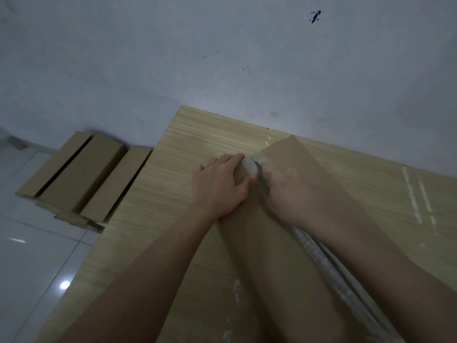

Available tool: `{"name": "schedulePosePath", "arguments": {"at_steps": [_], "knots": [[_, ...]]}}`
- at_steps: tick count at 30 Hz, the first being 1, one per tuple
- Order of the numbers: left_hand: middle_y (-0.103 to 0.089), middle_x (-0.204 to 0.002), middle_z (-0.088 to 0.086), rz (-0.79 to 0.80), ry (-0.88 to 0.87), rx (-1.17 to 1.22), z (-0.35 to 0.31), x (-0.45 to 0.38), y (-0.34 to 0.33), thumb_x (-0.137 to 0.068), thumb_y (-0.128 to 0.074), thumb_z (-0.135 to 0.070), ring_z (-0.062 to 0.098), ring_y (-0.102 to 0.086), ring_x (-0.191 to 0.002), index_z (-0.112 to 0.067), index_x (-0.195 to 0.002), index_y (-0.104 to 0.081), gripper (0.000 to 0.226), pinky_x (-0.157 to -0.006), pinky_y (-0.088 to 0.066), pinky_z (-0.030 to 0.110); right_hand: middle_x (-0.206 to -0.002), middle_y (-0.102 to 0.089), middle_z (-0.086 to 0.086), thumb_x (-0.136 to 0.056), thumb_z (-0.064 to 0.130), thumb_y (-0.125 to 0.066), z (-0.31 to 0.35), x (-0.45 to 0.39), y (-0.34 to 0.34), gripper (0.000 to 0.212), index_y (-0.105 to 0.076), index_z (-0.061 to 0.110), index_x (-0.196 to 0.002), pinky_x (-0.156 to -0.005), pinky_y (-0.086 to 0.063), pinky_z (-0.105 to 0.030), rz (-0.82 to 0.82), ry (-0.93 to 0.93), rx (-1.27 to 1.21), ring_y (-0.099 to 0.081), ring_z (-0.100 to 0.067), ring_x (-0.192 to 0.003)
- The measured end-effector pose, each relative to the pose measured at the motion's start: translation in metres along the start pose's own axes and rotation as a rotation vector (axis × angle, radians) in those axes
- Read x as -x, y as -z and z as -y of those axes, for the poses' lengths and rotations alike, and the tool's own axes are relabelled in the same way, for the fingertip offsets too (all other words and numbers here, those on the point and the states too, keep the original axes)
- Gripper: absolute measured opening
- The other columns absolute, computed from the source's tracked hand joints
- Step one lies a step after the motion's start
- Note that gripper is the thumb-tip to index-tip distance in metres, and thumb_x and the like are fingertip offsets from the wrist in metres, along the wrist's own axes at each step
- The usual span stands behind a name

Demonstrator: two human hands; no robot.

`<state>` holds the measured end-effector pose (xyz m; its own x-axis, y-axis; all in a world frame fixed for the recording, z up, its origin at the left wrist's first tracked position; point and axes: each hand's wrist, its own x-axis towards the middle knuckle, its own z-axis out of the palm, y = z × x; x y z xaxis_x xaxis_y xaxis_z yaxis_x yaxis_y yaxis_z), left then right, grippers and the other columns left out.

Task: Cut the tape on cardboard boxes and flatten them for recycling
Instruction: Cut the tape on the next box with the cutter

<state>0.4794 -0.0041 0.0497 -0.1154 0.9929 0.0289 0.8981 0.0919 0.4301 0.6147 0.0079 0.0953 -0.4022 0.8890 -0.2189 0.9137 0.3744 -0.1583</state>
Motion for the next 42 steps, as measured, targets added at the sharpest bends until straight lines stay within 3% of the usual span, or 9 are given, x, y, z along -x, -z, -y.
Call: {"name": "schedulePosePath", "arguments": {"at_steps": [13, 21, 26, 31, 35, 38, 40, 42], "knots": [[-0.046, -0.139, -0.010, -0.035, -0.012, -0.011, 0.000, 0.002, -0.001, -0.089, -0.045, -0.055, 0.016, -0.039, -0.127, -0.033, -0.138, -0.041, 0.054, -0.096, -0.025, 0.035, -0.117, -0.049, -0.019, -0.096, 0.013, -0.031, -0.013, 0.042, -0.003, 0.053, -0.020, 0.023, -0.146, -0.079, -0.039, -0.034, 0.026, -0.041, 0.026, -0.051, -0.035, -0.108], [-0.045, -0.141, -0.006, -0.023, -0.025, -0.007, 0.000, 0.002, 0.000, -0.091, -0.045, -0.053, 0.017, -0.037, -0.130, -0.030, -0.139, -0.041, 0.054, -0.100, -0.024, 0.037, -0.109, -0.054, -0.017, -0.092, 0.012, -0.034, -0.031, 0.073, -0.014, 0.058, -0.019, 0.028, -0.147, -0.068, -0.030, -0.029, -0.001, -0.064, 0.052, -0.055, -0.033, -0.100], [-0.045, -0.141, -0.005, -0.025, -0.036, -0.020, 0.001, 0.001, -0.002, -0.091, -0.045, -0.052, 0.019, -0.036, -0.130, -0.028, -0.139, -0.041, 0.053, -0.101, -0.023, 0.038, -0.109, -0.052, -0.015, -0.092, 0.012, -0.034, -0.042, 0.105, -0.019, 0.062, -0.015, 0.032, -0.148, -0.075, -0.039, -0.032, 0.032, -0.114, 0.027, -0.053, -0.031, -0.102], [-0.045, -0.142, -0.004, -0.016, -0.055, -0.049, 0.002, 0.002, -0.003, -0.092, -0.044, -0.053, 0.020, -0.034, -0.130, -0.028, -0.139, -0.042, 0.053, -0.102, -0.022, 0.039, -0.111, -0.054, -0.010, -0.091, 0.018, -0.028, -0.053, 0.141, -0.027, 0.062, -0.011, 0.036, -0.148, -0.072, -0.035, -0.029, 0.023, -0.114, 0.063, -0.054, -0.028, -0.102], [-0.043, -0.142, 0.000, -0.124, -0.059, -0.166, -0.010, 0.008, -0.002, -0.092, -0.048, -0.046, 0.021, -0.031, -0.132, -0.021, -0.141, -0.039, 0.055, -0.105, -0.016, 0.041, -0.112, -0.055, -0.016, -0.092, 0.020, -0.030, -0.057, 0.145, -0.028, 0.060, -0.013, 0.032, -0.148, -0.076, -0.040, -0.031, 0.050, -0.100, 0.063, -0.055, -0.030, -0.103], [-0.046, -0.138, 0.008, -0.172, -0.180, -0.103, -0.037, 0.045, -0.008, -0.089, -0.051, -0.036, 0.027, -0.038, -0.128, -0.013, -0.136, -0.045, 0.053, -0.101, -0.021, 0.040, -0.111, -0.055, -0.018, -0.093, 0.016, -0.036, -0.059, 0.146, -0.030, 0.060, -0.017, 0.030, -0.148, -0.073, -0.040, -0.032, 0.012, -0.107, 0.023, -0.055, -0.032, -0.101], [-0.055, -0.130, 0.011, -0.143, -0.368, -0.028, -0.053, 0.090, -0.024, -0.082, -0.049, -0.041, 0.029, -0.050, -0.118, -0.011, -0.125, -0.057, 0.053, -0.097, -0.030, 0.038, -0.112, -0.055, -0.019, -0.094, 0.018, -0.038, -0.060, 0.147, -0.034, 0.060, -0.017, 0.029, -0.149, -0.076, -0.041, -0.033, -0.002, -0.092, -0.008, -0.055, -0.033, -0.102], [-0.057, -0.129, 0.007, -0.096, -0.455, -0.024, -0.061, 0.126, -0.039, -0.080, -0.045, -0.049, 0.023, -0.052, -0.118, -0.013, -0.123, -0.060, 0.057, -0.099, -0.029, 0.036, -0.114, -0.055, -0.020, -0.095, 0.021, -0.037, -0.060, 0.149, -0.035, 0.057, -0.018, 0.027, -0.149, -0.080, -0.042, -0.035, 0.004, -0.072, -0.046, -0.054, -0.034, -0.104]]}}
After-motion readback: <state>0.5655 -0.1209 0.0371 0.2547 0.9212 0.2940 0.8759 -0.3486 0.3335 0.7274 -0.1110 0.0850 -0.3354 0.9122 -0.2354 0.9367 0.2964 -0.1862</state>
